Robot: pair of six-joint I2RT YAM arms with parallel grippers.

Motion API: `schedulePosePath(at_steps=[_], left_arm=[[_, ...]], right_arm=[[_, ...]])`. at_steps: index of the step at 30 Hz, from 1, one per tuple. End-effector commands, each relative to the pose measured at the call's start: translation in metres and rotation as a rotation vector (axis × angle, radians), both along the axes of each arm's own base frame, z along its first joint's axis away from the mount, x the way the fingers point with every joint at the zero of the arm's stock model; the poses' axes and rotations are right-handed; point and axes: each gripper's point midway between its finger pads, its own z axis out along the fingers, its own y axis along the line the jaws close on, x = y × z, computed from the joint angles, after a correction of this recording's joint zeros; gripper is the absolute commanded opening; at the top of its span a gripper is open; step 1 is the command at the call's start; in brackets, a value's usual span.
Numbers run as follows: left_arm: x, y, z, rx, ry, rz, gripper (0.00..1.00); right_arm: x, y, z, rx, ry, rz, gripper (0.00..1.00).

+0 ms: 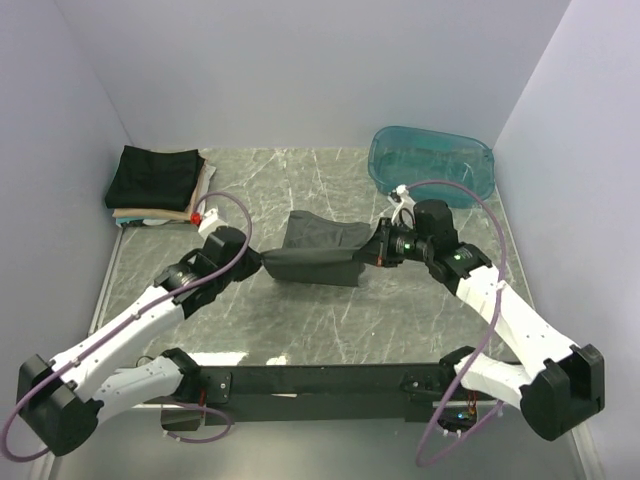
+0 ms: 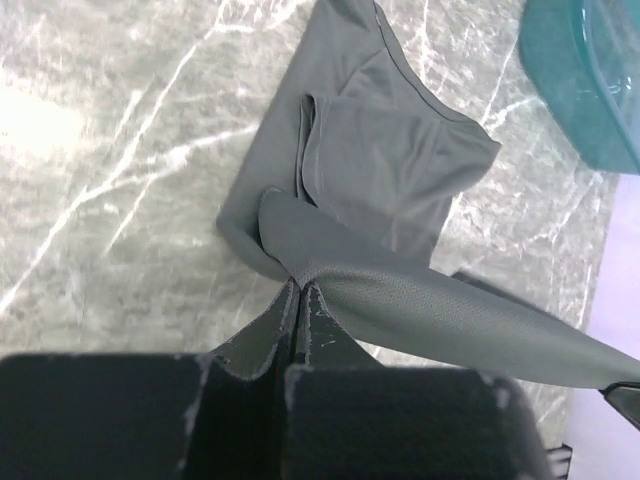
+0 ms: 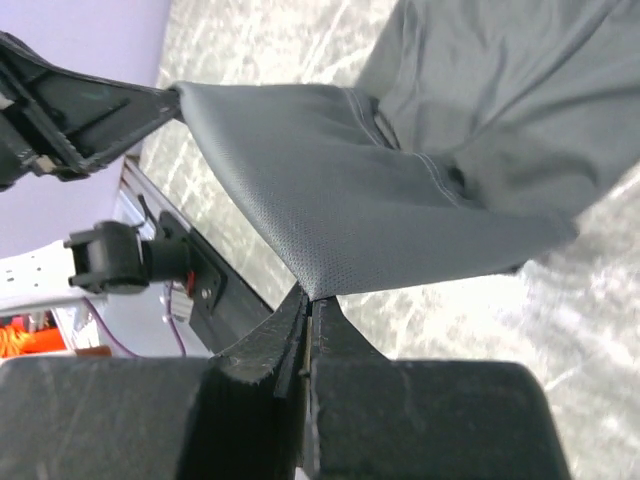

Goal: Fold and stack the t-shirts
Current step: Fold the tshirt

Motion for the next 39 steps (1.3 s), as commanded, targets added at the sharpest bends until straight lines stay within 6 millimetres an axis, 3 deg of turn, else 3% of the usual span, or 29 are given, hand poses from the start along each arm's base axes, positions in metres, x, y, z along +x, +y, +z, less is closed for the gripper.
schedulePosePath(at_steps=[1,6,12,21,39], left_arm=[[0.024,0.0,0.026,-0.003,-0.074,-0.007,0.01],[0.051,0.0,0.034,0.02,-0.078,0.001,0.0],[0.072,0.002,0.034,0.041,-0.073,0.01,0.01],[0.099,0.001,0.029,0.06,-0.073,0.007,0.0],[0.185,-0.032,0.003,0.152,-0.001,-0.047,0.0]], right_arm=[[0.017,0.004,0.008,0.054,-0.058,0.022,0.0],[0.036,0.0,-0.002,0.089,-0.015,0.0,0.0],[0.045,-0.003,-0.011,0.126,0.018,-0.002,0.0],[0.063,-0.017,-0.051,0.151,0.136,-0.054,0.0],[0.115,-0.054,-0.081,0.097,0.188,-0.203,0.0]])
